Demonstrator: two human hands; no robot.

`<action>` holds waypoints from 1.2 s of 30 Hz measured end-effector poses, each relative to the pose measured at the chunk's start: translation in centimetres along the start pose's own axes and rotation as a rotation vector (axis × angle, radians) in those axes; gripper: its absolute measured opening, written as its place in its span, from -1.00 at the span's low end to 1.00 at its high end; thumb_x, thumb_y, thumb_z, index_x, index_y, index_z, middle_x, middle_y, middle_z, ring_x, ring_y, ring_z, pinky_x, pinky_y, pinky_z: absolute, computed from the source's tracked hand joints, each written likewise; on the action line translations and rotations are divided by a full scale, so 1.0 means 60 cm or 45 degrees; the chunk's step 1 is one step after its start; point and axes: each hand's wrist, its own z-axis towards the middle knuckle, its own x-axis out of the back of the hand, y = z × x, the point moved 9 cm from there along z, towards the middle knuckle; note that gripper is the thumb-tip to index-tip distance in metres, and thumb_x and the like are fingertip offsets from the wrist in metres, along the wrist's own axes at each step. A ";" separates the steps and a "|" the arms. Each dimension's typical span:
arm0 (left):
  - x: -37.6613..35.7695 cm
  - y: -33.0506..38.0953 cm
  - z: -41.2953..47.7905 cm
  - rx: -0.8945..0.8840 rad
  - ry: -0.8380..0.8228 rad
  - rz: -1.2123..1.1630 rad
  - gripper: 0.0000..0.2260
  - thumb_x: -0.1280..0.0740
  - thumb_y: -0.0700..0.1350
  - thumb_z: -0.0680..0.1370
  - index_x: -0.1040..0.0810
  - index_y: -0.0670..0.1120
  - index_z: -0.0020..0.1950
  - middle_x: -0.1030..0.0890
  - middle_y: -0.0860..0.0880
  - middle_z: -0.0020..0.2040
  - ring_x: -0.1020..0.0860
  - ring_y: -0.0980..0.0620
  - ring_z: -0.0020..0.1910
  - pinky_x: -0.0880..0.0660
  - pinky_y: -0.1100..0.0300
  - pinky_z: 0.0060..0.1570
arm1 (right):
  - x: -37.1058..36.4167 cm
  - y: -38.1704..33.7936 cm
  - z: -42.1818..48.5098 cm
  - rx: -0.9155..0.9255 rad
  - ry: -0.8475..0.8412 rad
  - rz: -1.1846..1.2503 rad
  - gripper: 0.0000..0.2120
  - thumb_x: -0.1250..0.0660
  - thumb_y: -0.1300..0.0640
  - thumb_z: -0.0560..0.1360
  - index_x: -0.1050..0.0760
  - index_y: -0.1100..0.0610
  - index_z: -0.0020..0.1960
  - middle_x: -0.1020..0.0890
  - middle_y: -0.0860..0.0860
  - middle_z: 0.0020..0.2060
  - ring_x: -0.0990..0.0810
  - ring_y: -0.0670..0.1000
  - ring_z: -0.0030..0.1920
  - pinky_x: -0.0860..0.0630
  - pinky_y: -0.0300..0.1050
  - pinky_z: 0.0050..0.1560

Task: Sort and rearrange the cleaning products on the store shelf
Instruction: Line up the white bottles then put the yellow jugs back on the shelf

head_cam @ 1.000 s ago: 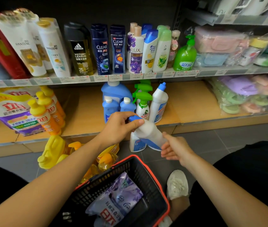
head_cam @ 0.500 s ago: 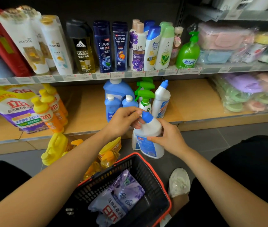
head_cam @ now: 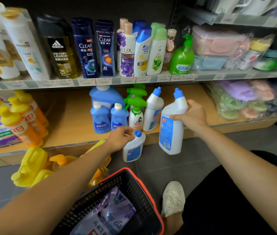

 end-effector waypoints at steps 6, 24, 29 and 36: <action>-0.058 0.002 0.059 -0.200 -0.029 0.197 -0.52 -0.42 -0.05 0.59 -0.43 -0.07 0.49 -0.48 -0.10 0.43 -0.46 -0.09 0.38 -0.45 -0.02 0.36 | 0.019 0.036 0.118 -0.081 0.183 0.039 -0.49 -0.66 -0.02 0.11 -0.57 -0.03 0.00 -0.68 -0.04 -0.09 -0.68 0.04 -0.12 -0.56 -0.11 -0.21; -0.090 -0.029 0.098 -0.285 0.047 0.265 -0.70 -0.45 -0.09 0.57 -0.58 0.03 0.29 -0.60 -0.01 0.22 -0.55 0.03 0.09 -0.52 0.16 0.10 | -0.064 0.036 0.182 0.054 -0.058 0.155 -0.58 -0.42 0.04 0.50 -0.52 0.04 0.34 -0.62 -0.06 0.04 -0.57 -0.15 -0.04 -0.40 -0.38 -0.24; -0.091 -0.025 0.092 -0.365 -0.053 0.252 -0.68 -0.49 -0.12 0.54 -0.61 0.03 0.28 -0.64 0.04 0.18 -0.58 0.06 0.07 -0.58 0.16 0.07 | -0.064 0.016 0.192 0.119 -0.125 0.252 -0.54 -0.41 0.20 0.55 -0.45 0.07 0.42 -0.58 -0.07 -0.11 -0.56 -0.12 -0.12 -0.55 -0.28 -0.12; -0.105 -0.015 0.088 -0.302 -0.098 0.280 -0.71 -0.40 -0.10 0.60 -0.58 0.04 0.33 -0.62 0.06 0.26 -0.58 0.04 0.16 -0.56 0.10 0.14 | -0.043 0.022 0.193 -0.059 0.063 0.296 -0.70 -0.59 0.08 0.39 -0.45 0.02 -0.14 -0.65 0.15 -0.03 -0.70 0.12 -0.13 -0.65 -0.14 -0.34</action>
